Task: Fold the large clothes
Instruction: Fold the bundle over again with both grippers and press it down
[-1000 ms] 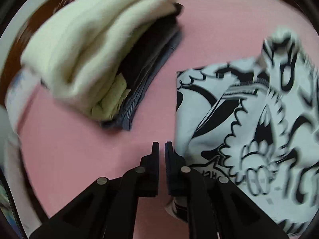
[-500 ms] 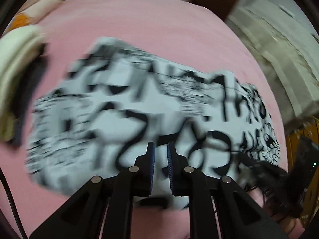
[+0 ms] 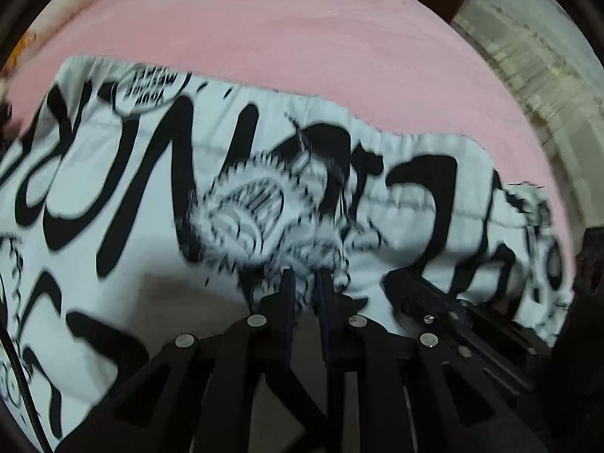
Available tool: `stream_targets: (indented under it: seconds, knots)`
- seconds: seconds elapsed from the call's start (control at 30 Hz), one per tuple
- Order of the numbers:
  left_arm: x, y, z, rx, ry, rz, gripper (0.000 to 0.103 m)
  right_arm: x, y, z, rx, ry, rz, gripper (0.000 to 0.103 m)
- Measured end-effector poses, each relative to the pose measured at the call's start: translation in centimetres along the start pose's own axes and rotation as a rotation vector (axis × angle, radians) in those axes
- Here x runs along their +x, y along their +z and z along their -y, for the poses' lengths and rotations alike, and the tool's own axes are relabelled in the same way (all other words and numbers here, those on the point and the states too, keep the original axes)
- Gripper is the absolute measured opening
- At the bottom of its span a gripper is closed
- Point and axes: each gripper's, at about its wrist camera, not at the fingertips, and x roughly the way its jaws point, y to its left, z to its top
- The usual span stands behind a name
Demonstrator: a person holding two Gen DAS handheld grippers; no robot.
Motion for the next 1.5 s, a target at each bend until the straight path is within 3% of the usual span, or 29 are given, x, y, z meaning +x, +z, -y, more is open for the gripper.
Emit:
stream_targets:
  seconds: [0.13, 0.3, 0.37, 0.53, 0.73, 0.8, 0.87, 0.97, 1.07, 1.17, 1.27, 1.37, 1.43, 1.5]
  knots:
    - [0.3, 0.2, 1.2, 0.074, 0.086, 0.075, 0.01, 0.9, 1.0, 1.6, 0.046, 0.046, 0.019, 0.0]
    - [0.4, 1.2, 0.9, 0.012, 0.059, 0.114, 0.01, 0.5, 1.6, 1.2, -0.028, 0.009, 0.035, 0.0]
    - [-0.2, 1.8, -0.5, -0.002, 0.11, 0.119, 0.005, 0.0, 1.8, 1.5, -0.057, 0.004, 0.04, 0.0]
    - [-0.7, 2.8, -2.2, 0.044, 0.209, 0.157, 0.005, -1.9, 1.7, 2.4, -0.118, 0.002, 0.052, 0.0]
    - [-1.4, 3.5, -7.5, -0.052, 0.351, 0.175, 0.005, -4.0, 1.7, 4.0, -0.103, -0.088, 0.106, 0.0]
    - [-1.9, 3.3, -10.1, -0.102, 0.348, 0.167, 0.005, -4.4, 1.7, 4.5, -0.095, -0.116, 0.113, 0.0]
    - [-2.1, 3.1, -12.5, -0.132, 0.366, 0.159, 0.005, -4.9, 1.8, 5.5, -0.058, -0.112, 0.114, 0.0]
    - [-2.3, 3.0, -16.4, -0.126, 0.453, 0.136, 0.005, -5.9, 2.0, 6.9, -0.012, -0.121, 0.114, 0.0]
    - [-2.6, 2.1, -19.6, -0.168, 0.421, 0.126, 0.005, -7.2, 1.7, 8.5, 0.022, -0.241, 0.122, 0.0]
    - [-3.1, 1.7, -20.9, -0.178, 0.39, 0.137, 0.005, -8.8, 1.4, 11.1, 0.096, -0.281, 0.132, 0.0]
    - [-3.3, 1.3, -20.8, -0.156, 0.398, 0.147, 0.005, -10.1, 1.4, 11.6, 0.078, -0.495, 0.165, 0.0]
    - [-3.7, 0.5, -20.3, -0.146, 0.415, 0.14, 0.005, -10.9, 1.4, 12.4, 0.137, -0.48, 0.162, 0.0]
    - [-4.5, 0.2, -20.0, -0.133, 0.433, 0.139, 0.005, -11.0, 1.7, 10.7, 0.105, -0.537, 0.158, 0.0]
    - [-6.7, -0.7, -18.3, -0.114, 0.448, 0.153, 0.005, -11.8, 2.2, 7.9, 0.07, -0.528, 0.199, 0.0]
